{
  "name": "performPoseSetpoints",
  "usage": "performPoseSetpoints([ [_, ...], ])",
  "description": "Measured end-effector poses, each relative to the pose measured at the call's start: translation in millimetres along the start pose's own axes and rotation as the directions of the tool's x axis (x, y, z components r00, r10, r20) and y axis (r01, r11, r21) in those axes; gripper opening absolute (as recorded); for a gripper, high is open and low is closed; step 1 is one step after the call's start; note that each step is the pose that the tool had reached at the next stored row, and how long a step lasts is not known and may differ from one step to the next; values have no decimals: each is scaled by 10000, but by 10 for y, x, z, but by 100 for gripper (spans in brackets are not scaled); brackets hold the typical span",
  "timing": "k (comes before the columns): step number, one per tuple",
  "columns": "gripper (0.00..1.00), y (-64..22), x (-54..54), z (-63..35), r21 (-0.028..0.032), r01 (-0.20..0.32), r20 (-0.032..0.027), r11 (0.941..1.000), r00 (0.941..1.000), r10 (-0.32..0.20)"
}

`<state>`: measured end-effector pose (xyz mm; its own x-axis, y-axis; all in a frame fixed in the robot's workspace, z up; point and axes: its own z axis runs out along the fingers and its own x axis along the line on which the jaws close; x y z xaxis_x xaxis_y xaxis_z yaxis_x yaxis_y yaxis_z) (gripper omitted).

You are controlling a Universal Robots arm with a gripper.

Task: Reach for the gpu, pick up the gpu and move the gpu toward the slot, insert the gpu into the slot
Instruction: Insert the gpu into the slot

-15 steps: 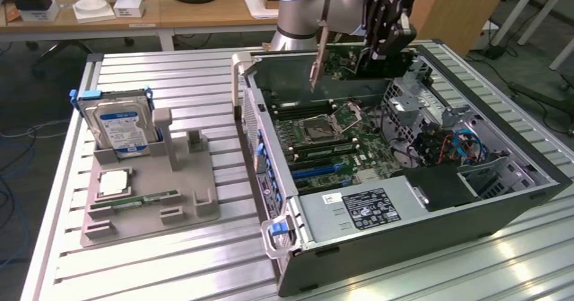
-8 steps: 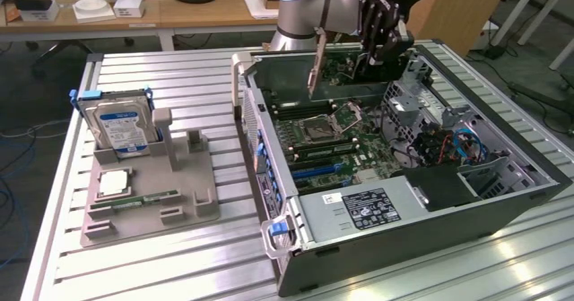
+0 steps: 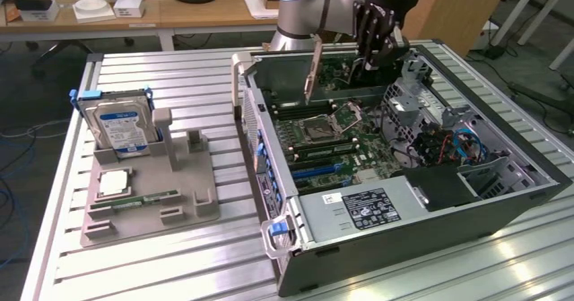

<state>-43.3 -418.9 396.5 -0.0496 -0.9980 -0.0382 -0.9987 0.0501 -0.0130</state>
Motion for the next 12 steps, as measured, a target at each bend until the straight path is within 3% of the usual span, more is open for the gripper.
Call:
performPoseSetpoints([
  [12,27,25,13,89,1,-56,-2,10000,10000,56],
])
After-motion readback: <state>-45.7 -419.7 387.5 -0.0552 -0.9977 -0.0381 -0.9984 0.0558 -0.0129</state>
